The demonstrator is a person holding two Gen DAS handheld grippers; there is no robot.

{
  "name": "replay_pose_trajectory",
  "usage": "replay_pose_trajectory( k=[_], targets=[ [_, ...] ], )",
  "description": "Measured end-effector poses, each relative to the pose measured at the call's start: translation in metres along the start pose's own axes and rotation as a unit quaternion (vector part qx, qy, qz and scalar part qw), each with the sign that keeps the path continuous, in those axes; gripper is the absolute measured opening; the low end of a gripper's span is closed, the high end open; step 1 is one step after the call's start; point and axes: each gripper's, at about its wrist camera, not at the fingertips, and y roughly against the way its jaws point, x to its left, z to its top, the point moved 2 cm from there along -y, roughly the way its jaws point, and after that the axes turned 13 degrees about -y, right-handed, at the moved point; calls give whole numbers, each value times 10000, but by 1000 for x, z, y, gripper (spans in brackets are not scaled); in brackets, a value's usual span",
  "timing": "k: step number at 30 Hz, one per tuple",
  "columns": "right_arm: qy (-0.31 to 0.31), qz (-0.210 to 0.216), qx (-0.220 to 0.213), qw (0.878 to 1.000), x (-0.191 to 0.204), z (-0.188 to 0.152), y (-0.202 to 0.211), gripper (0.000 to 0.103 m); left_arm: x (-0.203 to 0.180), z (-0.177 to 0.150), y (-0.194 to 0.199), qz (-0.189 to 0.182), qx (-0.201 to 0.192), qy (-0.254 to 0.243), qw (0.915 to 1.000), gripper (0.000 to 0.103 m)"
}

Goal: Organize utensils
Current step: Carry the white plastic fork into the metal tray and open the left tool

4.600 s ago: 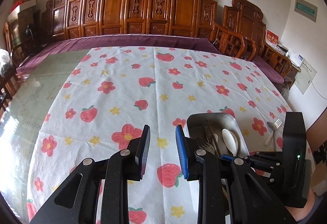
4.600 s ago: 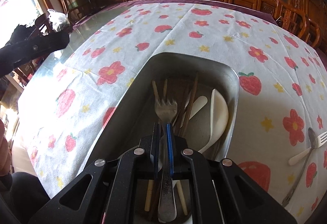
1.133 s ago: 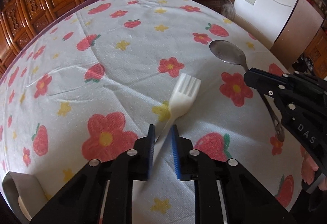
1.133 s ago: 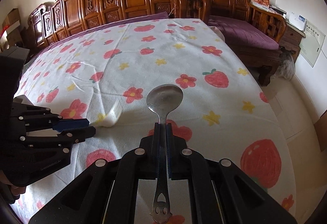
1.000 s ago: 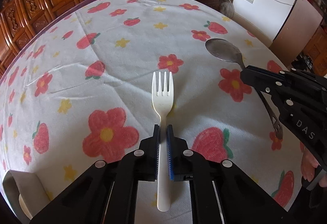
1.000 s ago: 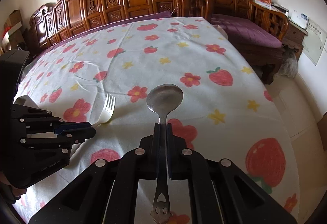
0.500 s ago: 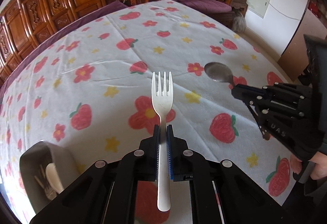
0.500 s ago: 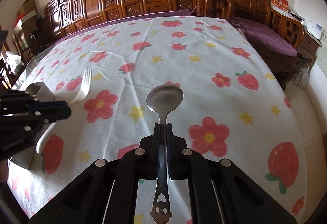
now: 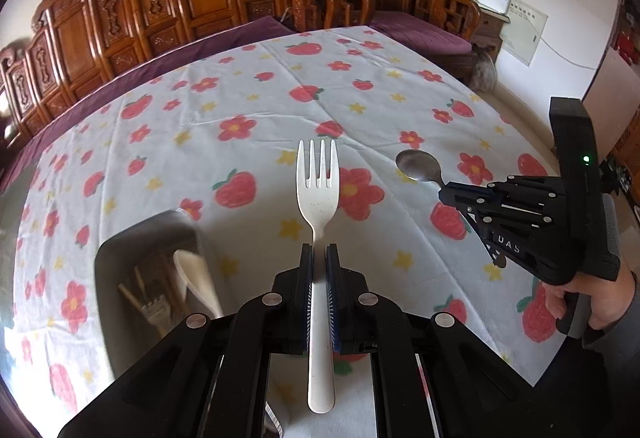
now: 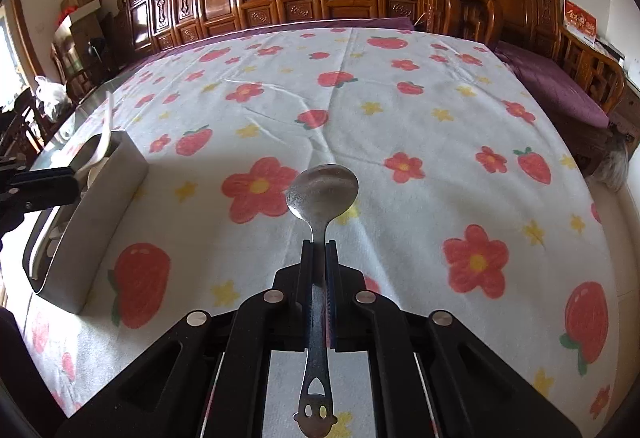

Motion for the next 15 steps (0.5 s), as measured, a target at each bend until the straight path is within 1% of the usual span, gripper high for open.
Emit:
replay_pose_trajectory(
  k=[2, 7, 15],
  targets=[
    [34, 43, 3, 10000, 5, -1, 1, 7, 4, -7, 8, -2, -25, 74, 10000, 6],
    [127, 154, -14, 9998, 18, -3, 5, 7, 18, -19, 28, 127, -95, 202, 9997, 6],
    [295, 389, -97, 9988, 40, -4, 16, 7, 45, -37, 37, 350, -90, 508, 9981, 6]
  ],
)
